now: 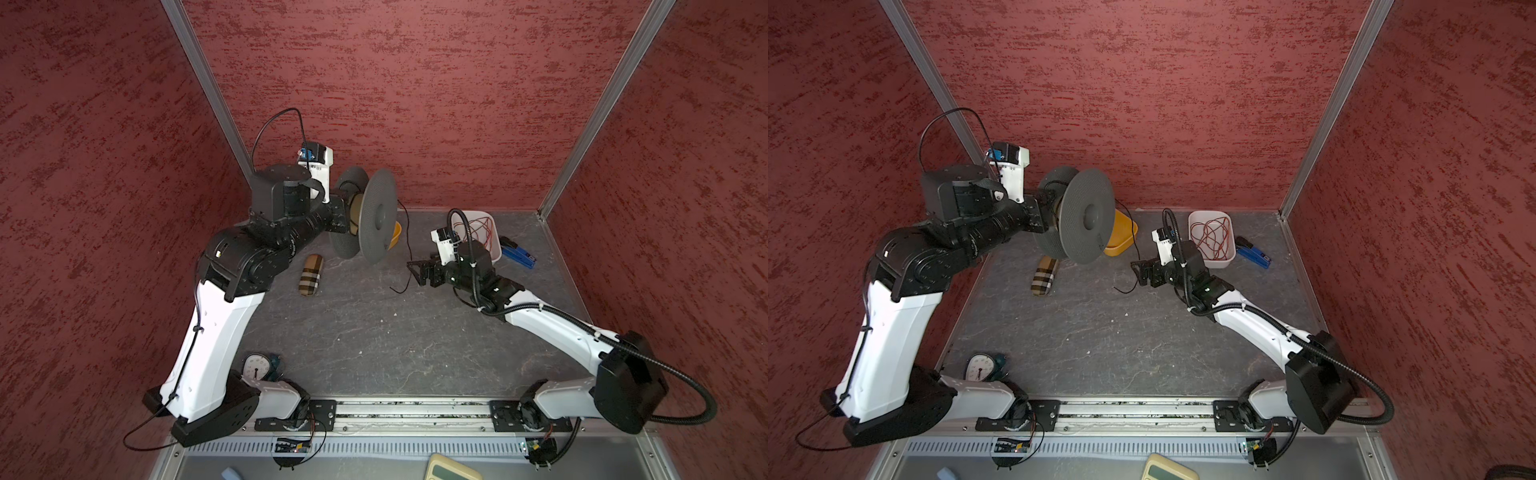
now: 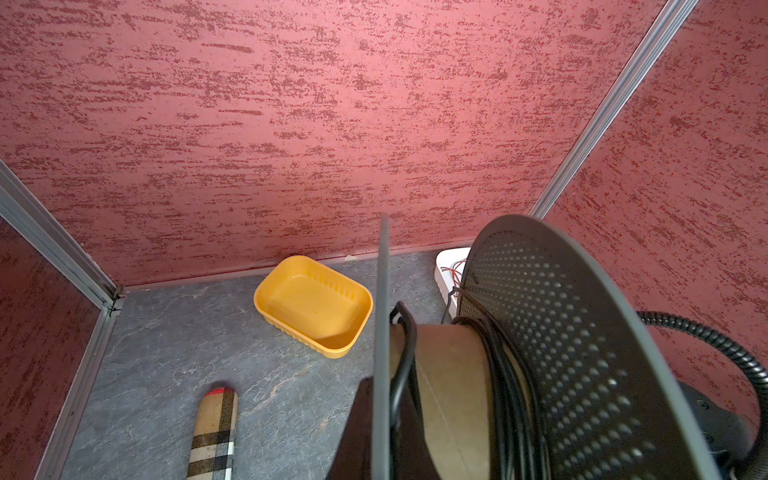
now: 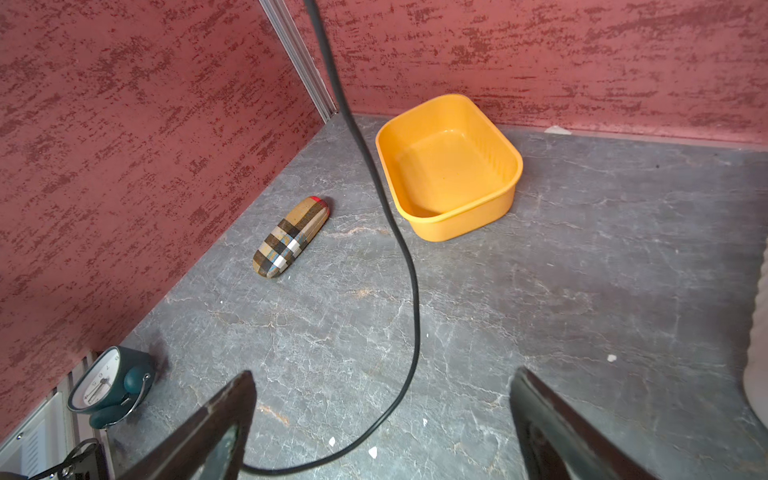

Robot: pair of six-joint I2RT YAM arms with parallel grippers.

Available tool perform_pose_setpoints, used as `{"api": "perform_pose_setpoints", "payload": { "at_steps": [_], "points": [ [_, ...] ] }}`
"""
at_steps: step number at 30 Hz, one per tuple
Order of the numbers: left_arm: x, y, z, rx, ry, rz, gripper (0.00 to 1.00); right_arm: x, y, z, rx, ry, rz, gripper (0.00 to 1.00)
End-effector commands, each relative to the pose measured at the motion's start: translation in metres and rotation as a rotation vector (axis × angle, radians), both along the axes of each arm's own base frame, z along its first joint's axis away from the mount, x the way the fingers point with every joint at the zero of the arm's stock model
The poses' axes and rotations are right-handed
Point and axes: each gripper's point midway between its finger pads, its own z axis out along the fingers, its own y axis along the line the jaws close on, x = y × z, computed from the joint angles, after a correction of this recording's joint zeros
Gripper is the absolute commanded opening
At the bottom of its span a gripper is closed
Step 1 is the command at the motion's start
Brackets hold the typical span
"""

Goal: Wrap the cables

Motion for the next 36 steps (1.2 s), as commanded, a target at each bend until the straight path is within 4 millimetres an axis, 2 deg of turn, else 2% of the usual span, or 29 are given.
{"api": "perform_pose_setpoints", "payload": {
  "at_steps": [1,4,6,17,25,28,31,36],
  "points": [
    [-0.009,0.006,0.040,-0.111,-0.121,0.008,0.00,0.018,-0.001,0.007,0.087,0.028,0.001,0.92],
    [-0.006,0.004,0.037,-0.114,-0.109,0.010,0.00,0.032,0.003,-0.010,0.139,0.124,0.043,0.86],
    [-0.005,0.003,0.035,-0.118,-0.100,0.009,0.00,0.034,0.011,-0.014,0.164,0.151,0.098,0.84],
    [-0.003,0.004,0.033,-0.123,-0.086,0.025,0.00,0.033,0.040,0.001,0.236,0.105,0.282,0.85],
    [0.002,0.002,0.027,-0.132,-0.065,0.036,0.00,0.057,0.051,-0.012,0.225,0.165,0.264,0.78],
    [0.005,0.001,0.022,-0.127,-0.044,0.046,0.00,0.062,0.055,-0.016,0.228,0.189,0.264,0.68],
    [0.010,0.003,0.017,-0.119,-0.027,0.068,0.00,0.063,0.054,-0.020,0.224,0.203,0.243,0.48],
    [0.022,0.008,0.009,-0.131,0.016,0.127,0.00,0.062,0.050,-0.028,0.180,0.225,0.214,0.08]
  ]
}}
